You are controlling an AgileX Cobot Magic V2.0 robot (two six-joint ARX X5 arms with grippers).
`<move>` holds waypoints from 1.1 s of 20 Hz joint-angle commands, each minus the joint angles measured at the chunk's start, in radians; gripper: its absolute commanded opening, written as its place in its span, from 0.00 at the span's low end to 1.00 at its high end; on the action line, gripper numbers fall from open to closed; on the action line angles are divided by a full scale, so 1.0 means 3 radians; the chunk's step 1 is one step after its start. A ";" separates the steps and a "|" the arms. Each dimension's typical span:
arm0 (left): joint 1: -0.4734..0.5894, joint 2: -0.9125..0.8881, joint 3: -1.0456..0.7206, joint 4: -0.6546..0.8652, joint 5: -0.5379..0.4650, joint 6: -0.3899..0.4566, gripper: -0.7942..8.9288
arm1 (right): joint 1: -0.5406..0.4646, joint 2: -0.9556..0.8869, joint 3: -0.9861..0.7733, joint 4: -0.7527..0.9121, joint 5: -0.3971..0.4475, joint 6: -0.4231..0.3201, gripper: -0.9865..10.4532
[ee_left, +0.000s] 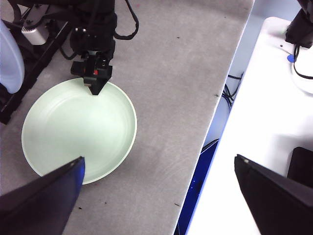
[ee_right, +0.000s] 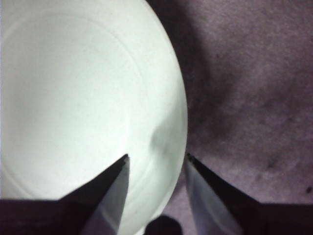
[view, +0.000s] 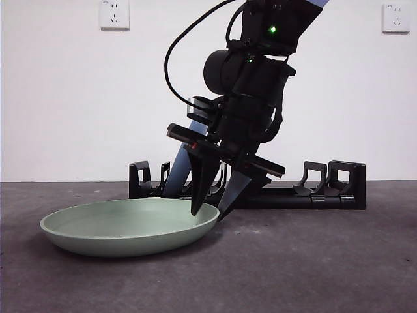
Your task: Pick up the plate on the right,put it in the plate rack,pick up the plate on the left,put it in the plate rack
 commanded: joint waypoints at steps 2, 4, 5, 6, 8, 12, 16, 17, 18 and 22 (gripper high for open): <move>-0.0043 -0.0005 -0.0014 0.0022 0.0022 0.0028 0.70 | 0.0014 0.0080 -0.0036 0.0014 0.0023 0.0065 0.11; -0.0056 -0.0005 -0.0014 0.0022 0.0022 0.0028 0.70 | 0.0014 0.0080 -0.0036 0.0037 0.0025 0.0064 0.08; -0.0070 -0.0001 -0.0014 0.0022 0.0022 0.0028 0.70 | 0.0014 0.0080 -0.0036 0.0051 0.0025 0.0062 0.08; -0.0088 0.0003 -0.0014 0.0020 0.0022 0.0028 0.70 | 0.0014 0.0080 -0.0036 0.0061 0.0024 0.0062 0.08; -0.0136 0.0010 -0.0014 0.0005 0.0020 0.0032 0.70 | 0.0014 0.0080 -0.0036 0.0061 0.0019 0.0061 0.08; -0.0252 0.0047 -0.0014 -0.0004 0.0019 0.0058 0.70 | 0.0010 0.0042 -0.0032 -0.0032 -0.0064 0.0025 0.08; -0.0439 0.0121 -0.0014 -0.0004 0.0008 0.0158 0.70 | 0.0008 -0.0198 -0.0031 -0.0289 -0.0062 -0.0139 0.08; -0.0507 0.0156 -0.0014 -0.0004 -0.0006 0.0205 0.70 | 0.0001 -0.0319 -0.0031 -0.0354 -0.0064 -0.0175 0.08; -0.0589 0.0192 -0.0014 -0.0004 -0.0003 0.0290 0.70 | -0.0024 -0.0458 -0.0031 -0.0420 -0.0074 -0.0187 0.08; -0.1005 0.0346 -0.0014 0.0072 -0.0159 0.0593 0.70 | -0.0145 -0.1063 -0.0028 -0.0824 -0.0126 -0.0345 0.08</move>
